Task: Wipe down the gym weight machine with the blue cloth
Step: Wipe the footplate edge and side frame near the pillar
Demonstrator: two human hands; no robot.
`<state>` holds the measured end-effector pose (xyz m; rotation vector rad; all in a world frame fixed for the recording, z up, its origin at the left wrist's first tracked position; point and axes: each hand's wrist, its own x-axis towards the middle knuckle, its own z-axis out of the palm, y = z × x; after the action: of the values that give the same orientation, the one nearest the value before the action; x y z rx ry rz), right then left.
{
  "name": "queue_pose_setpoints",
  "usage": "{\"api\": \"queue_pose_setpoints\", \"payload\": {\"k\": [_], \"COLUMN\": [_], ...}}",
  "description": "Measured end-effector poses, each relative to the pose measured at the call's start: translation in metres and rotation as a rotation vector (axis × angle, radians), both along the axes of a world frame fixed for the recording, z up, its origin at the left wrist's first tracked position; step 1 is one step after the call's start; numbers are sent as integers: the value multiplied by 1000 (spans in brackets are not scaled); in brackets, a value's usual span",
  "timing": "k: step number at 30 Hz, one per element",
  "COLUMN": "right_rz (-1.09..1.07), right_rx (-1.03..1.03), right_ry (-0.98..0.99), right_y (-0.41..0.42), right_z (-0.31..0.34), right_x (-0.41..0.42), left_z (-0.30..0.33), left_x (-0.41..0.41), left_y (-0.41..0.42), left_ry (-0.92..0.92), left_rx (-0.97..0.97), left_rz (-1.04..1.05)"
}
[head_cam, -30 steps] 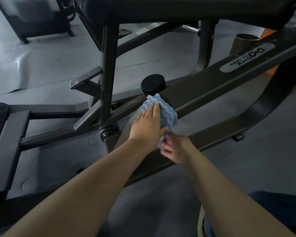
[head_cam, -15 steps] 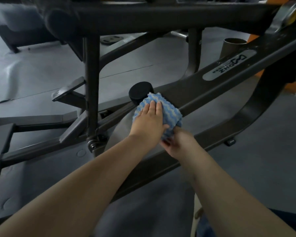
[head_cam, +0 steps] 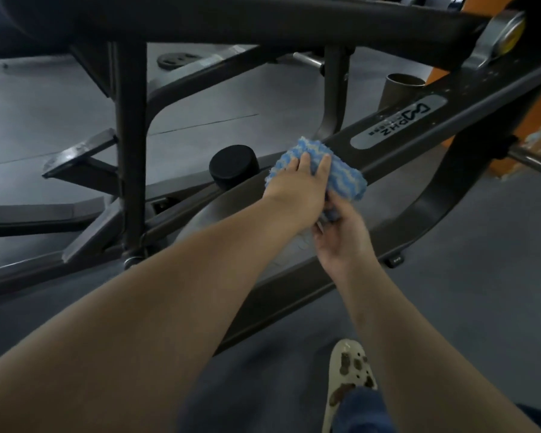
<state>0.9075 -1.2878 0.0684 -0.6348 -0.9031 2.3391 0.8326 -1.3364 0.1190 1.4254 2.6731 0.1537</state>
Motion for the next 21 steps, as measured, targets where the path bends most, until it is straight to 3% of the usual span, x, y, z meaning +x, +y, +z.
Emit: {"api": "queue_pose_setpoints", "payload": {"k": [9, 14, 17, 21], "right_rz": [280, 394, 341, 242], "right_rx": [-13, 206, 238, 104], "right_ry": [-31, -243, -340, -180], "right_y": [-104, -140, -139, -119], "right_z": [-43, -62, -62, -53], "right_x": [-7, -12, -13, -14], "left_z": [-59, -90, -94, -77], "left_x": [-3, 20, 24, 17], "left_y": [-110, -176, -177, -155], "left_ry": [85, -218, -228, -132], "left_rx": [13, 230, 275, 264], "left_rz": [104, 377, 418, 332]}}
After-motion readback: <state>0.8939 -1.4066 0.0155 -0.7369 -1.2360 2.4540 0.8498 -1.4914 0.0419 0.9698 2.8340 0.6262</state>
